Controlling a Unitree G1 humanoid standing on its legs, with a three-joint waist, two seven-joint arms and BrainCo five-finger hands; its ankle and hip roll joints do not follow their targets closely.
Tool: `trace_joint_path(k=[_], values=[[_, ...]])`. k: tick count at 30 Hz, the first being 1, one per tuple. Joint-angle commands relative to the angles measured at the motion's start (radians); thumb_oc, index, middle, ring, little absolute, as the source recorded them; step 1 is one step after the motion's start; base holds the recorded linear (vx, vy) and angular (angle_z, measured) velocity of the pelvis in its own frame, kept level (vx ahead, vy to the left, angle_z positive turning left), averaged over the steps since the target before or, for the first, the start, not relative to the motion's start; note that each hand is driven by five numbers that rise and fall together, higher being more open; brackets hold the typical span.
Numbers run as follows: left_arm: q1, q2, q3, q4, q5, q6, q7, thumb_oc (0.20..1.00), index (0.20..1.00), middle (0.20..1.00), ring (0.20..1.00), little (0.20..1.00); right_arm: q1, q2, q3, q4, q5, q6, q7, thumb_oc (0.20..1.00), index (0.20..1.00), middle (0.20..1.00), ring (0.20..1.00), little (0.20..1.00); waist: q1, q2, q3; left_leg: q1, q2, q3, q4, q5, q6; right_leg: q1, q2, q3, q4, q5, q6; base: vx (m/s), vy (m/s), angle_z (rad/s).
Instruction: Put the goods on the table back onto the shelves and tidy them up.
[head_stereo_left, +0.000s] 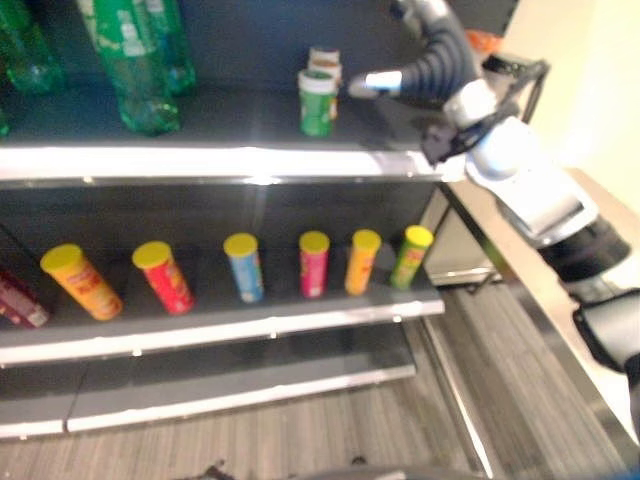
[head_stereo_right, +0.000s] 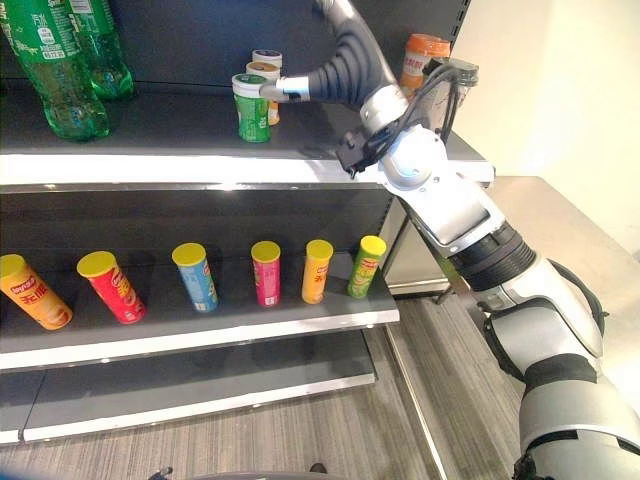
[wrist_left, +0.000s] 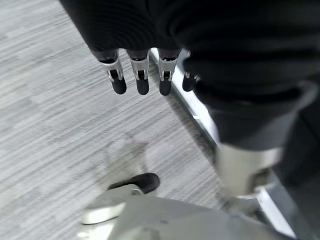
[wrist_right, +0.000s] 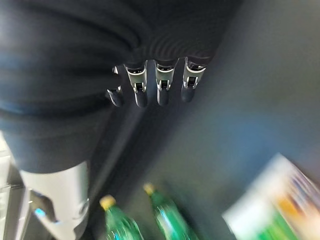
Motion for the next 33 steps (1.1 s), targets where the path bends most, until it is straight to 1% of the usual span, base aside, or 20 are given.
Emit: trace_joint_path(k=[1,2,5,6,8,9,11,15,19,20,24,26,27,28,30,33], values=[[-0.077,-0.007,-0.012,0.069,-0.007,-0.01,0.017,1.0,1.0,1.0,1.0,1.0,-0.038,-0.003,-0.041,0.005,-0.109,-0.012,-0.016,1.0,1.0,1.0,1.0,1.0,0.004,-0.025,0.001,-0.009,0.043,0.006,0.0,-0.099,-0.018,0.052,-0.054,0.046,0.002,-0.085,0.044,0.02,-0.003,-0.07],[-0.081,-0.006,-0.01,0.068,0.0,-0.012,0.017,1.0,1.0,1.0,1.0,1.0,-0.038,-0.011,-0.035,-0.018,-0.149,-0.012,0.006,1.0,1.0,1.0,1.0,1.0,0.002,-0.025,-0.001,-0.006,0.043,0.009,0.0,-0.101,-0.017,0.054,-0.054,0.049,0.002,-0.085,0.044,0.02,-0.003,-0.07],[-0.081,-0.007,-0.008,0.066,0.006,-0.016,0.016,1.0,1.0,1.0,1.0,1.0,-0.03,-0.018,-0.03,-0.047,-0.188,-0.018,0.021,1.0,1.0,1.0,1.0,1.0,0.0,-0.023,0.0,-0.002,0.046,0.011,0.0,-0.102,-0.017,0.056,-0.053,0.054,0.002,-0.084,0.043,0.01,-0.002,-0.09],[-0.079,-0.007,-0.003,0.063,0.012,-0.021,0.011,1.0,1.0,1.0,1.0,1.0,-0.03,-0.035,-0.016,-0.089,-0.224,-0.029,0.05,1.0,1.0,1.0,1.0,1.0,-0.003,-0.023,0.0,0.002,0.046,0.012,0.0,-0.104,-0.016,0.056,-0.052,0.055,0.002,-0.084,0.043,0.0,0.001,-0.09],[-0.076,-0.007,-0.001,0.063,0.014,-0.024,0.009,1.0,1.0,1.0,1.0,1.0,-0.027,-0.043,-0.015,-0.1,-0.245,-0.03,0.055,1.0,1.0,1.0,1.0,1.0,-0.004,-0.023,0.001,0.003,0.047,0.012,0.0,-0.105,-0.015,0.057,-0.053,0.056,0.002,-0.084,0.043,0.0,0.0,-0.07],[-0.076,-0.01,0.002,0.062,0.023,-0.026,0.009,1.0,1.0,1.0,1.0,1.0,-0.021,-0.055,-0.014,-0.129,-0.302,-0.034,0.063,1.0,1.0,1.0,1.0,1.0,-0.006,-0.023,0.001,0.005,0.047,0.012,0.0,-0.106,-0.014,0.058,-0.053,0.056,0.002,-0.083,0.043,0.0,0.0,-0.04],[-0.076,-0.01,0.003,0.06,0.031,-0.028,0.011,1.0,1.0,1.0,1.0,1.0,-0.017,-0.052,-0.017,-0.137,-0.351,-0.035,0.058,1.0,1.0,1.0,1.0,1.0,-0.007,-0.022,0.001,0.006,0.048,0.011,0.0,-0.107,-0.013,0.058,-0.053,0.056,0.002,-0.082,0.043,0.0,0.0,0.0],[-0.081,-0.01,0.001,0.056,0.034,-0.026,0.014,1.0,1.0,1.0,1.0,1.0,0.01,-0.04,-0.035,-0.149,-0.374,-0.028,0.053,1.0,1.0,1.0,1.0,1.0,-0.008,-0.022,0.002,0.006,0.049,0.011,0.0,-0.108,-0.012,0.058,-0.054,0.055,0.002,-0.083,0.042,0.0,0.0,0.0],[-0.072,-0.009,0.01,0.051,0.04,-0.028,0.019,1.0,1.0,1.0,1.0,1.0,0.048,-0.049,-0.068,-0.196,-0.431,-0.032,0.048,1.0,1.0,1.0,1.0,1.0,-0.006,-0.018,0.005,0.005,0.047,0.006,0.0,-0.108,-0.008,0.058,-0.057,0.052,0.002,-0.08,0.042,0.0,0.0,0.0],[-0.071,-0.008,0.013,0.048,0.048,-0.03,0.018,1.0,1.0,1.0,1.0,1.0,0.054,-0.051,-0.073,-0.214,-0.465,-0.033,0.049,1.0,1.0,1.0,1.0,1.0,-0.005,-0.015,0.006,0.006,0.046,0.007,0.0,-0.108,-0.007,0.058,-0.058,0.052,0.002,-0.079,0.042,0.0,0.0,0.0],[-0.074,-0.007,0.02,0.035,0.056,-0.034,0.038,1.0,1.0,1.0,1.0,1.0,0.073,-0.052,-0.092,-0.256,-0.477,-0.045,0.042,1.0,1.0,1.0,1.0,1.0,-0.006,-0.016,0.005,0.007,0.046,0.007,0.0,-0.109,-0.007,0.06,-0.058,0.053,0.002,-0.079,0.042,0.0,0.0,0.0],[-0.077,-0.001,0.059,0.016,0.009,-0.035,0.056,1.0,1.0,1.0,1.0,1.0,0.126,-0.049,-0.11,-0.3,-0.454,-0.057,0.043,1.0,1.0,1.0,1.0,1.0,-0.007,-0.014,0.007,0.007,0.047,0.008,0.0,-0.108,-0.008,0.058,-0.058,0.051,0.002,-0.079,0.042,0.0,0.0,0.0],[-0.076,0.0,0.058,0.015,0.008,-0.035,0.056,1.0,1.0,1.0,1.0,1.0,0.13,-0.049,-0.113,-0.303,-0.454,-0.056,0.044,1.0,1.0,1.0,1.0,1.0,-0.007,-0.015,0.006,0.007,0.047,0.008,0.0,-0.108,-0.008,0.058,-0.058,0.051,0.002,-0.079,0.042,-0.01,0.011,0.03],[-0.068,0.006,0.13,0.005,-0.074,-0.042,0.073,1.0,1.0,1.0,1.0,1.0,0.248,-0.045,-0.159,-0.367,-0.421,-0.067,0.05,1.0,1.0,1.0,1.0,1.0,-0.007,-0.015,0.008,0.005,0.046,0.007,0.0,-0.107,-0.008,0.058,-0.059,0.049,0.002,-0.078,0.043,-0.01,0.01,0.04],[-0.059,-0.005,0.175,0.001,-0.106,-0.045,0.079,1.0,1.0,1.0,1.0,1.0,0.386,-0.051,-0.222,-0.428,-0.384,-0.091,0.062,1.0,1.0,1.0,1.0,1.0,-0.013,-0.013,0.011,0.004,0.045,0.007,0.0,-0.107,-0.008,0.057,-0.059,0.048,0.002,-0.078,0.045,-0.01,0.003,0.09],[-0.043,0.001,0.249,-0.026,-0.16,-0.057,0.09,1.0,1.0,1.0,1.0,1.0,0.656,-0.077,-0.339,-0.522,-0.312,-0.136,0.088,1.0,1.0,1.0,1.0,1.0,-0.024,-0.008,0.014,0.001,0.046,0.01,0.0,-0.106,-0.01,0.052,-0.059,0.044,0.002,-0.078,0.049,0.0,-0.005,0.1]])
